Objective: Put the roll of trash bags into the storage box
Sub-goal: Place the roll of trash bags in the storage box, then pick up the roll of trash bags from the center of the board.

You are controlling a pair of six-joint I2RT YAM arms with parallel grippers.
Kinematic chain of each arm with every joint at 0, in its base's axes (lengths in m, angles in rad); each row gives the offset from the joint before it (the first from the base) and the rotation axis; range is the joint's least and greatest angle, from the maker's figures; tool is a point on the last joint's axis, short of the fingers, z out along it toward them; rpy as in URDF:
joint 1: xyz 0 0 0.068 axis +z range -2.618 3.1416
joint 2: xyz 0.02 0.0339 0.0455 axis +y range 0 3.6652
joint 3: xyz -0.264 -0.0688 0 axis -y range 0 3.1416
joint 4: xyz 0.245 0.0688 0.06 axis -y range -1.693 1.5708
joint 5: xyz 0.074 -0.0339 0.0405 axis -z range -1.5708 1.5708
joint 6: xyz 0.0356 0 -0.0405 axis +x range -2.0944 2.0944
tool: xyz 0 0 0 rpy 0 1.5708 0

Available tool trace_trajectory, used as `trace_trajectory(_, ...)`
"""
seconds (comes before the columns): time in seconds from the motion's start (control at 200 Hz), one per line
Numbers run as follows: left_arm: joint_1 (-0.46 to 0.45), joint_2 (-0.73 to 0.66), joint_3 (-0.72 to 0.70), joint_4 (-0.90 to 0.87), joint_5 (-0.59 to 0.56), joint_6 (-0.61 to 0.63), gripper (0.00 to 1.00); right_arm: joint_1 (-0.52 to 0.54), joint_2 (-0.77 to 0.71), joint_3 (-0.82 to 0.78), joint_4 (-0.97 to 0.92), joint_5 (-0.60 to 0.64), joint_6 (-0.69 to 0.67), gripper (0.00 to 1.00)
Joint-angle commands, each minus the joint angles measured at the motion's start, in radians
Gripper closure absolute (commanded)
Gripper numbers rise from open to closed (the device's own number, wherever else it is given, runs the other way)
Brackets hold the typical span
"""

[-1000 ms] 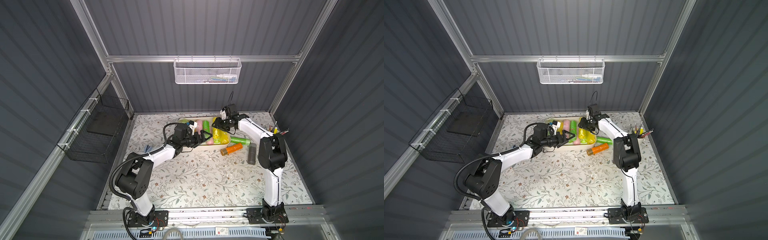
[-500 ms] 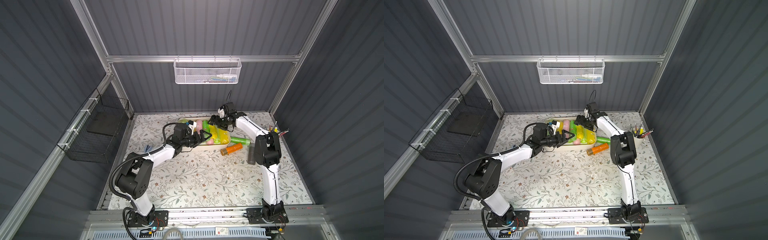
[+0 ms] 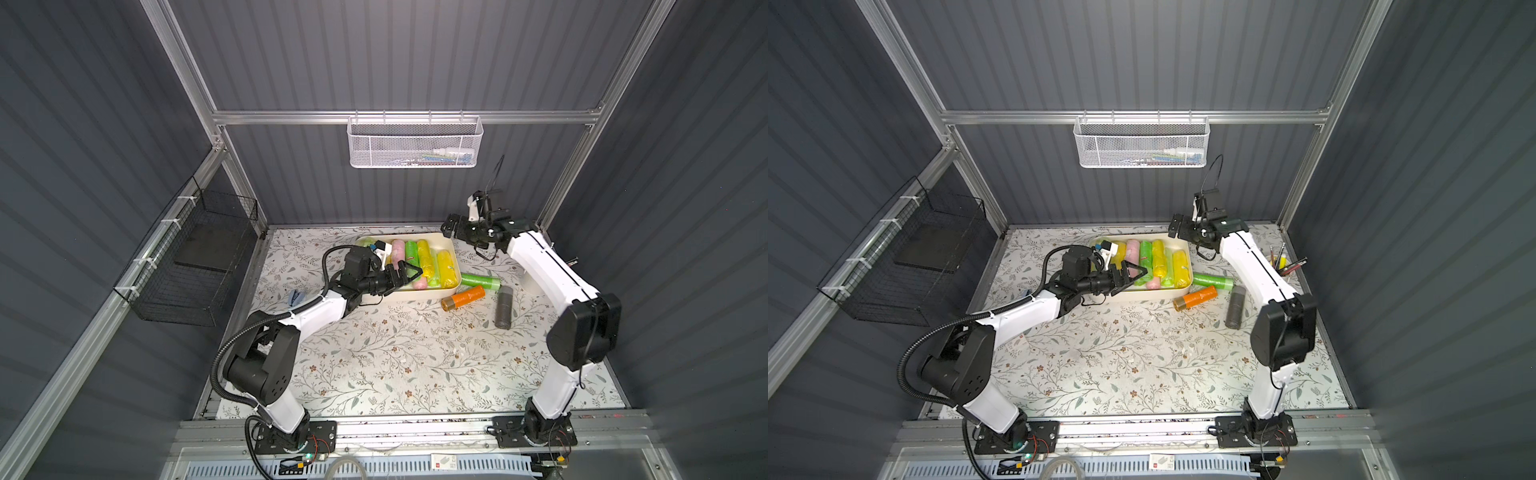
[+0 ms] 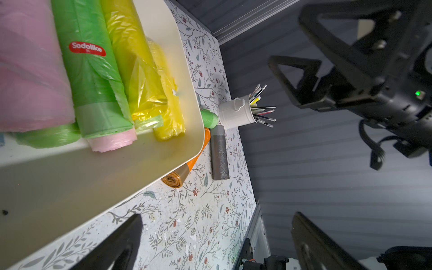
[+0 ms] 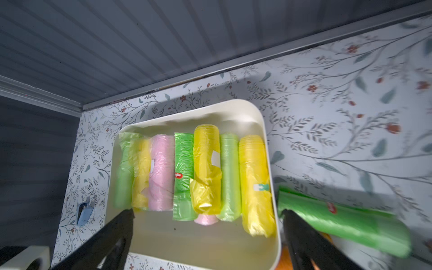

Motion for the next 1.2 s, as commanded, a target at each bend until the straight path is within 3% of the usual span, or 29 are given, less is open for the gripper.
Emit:
trace_trajectory(0.0,-0.006,-0.049,-0.023,-0.039,-0.001,0.059,0.0,-0.006,-0.108,-0.13,-0.064,0.12,-0.012,0.01)
trace_trajectory(0.26,-0.005,-0.077,-0.034,-0.108,-0.038,0.13,0.0,-0.023,-0.452,-0.596,0.015,0.319,0.094,0.01)
trace_trajectory(0.505,-0.005,-0.062,-0.078,-0.049,0.01,0.098,0.0,-0.083,-0.535,-0.876,0.018,0.323,0.177,0.01)
trace_trajectory(0.765,-0.006,-0.043,-0.082,-0.034,0.013,0.096,0.0,-0.12,-0.544,-0.966,0.041,0.255,0.186,0.01)
trace_trajectory(1.016,-0.005,-0.046,-0.091,-0.03,0.011,0.097,0.0,-0.163,-0.505,-0.967,0.078,0.228,0.156,0.13)
trace_trajectory(1.196,-0.005,-0.046,-0.097,-0.021,0.009,0.091,0.0,-0.204,-0.379,-0.893,0.094,0.163,0.104,0.18)
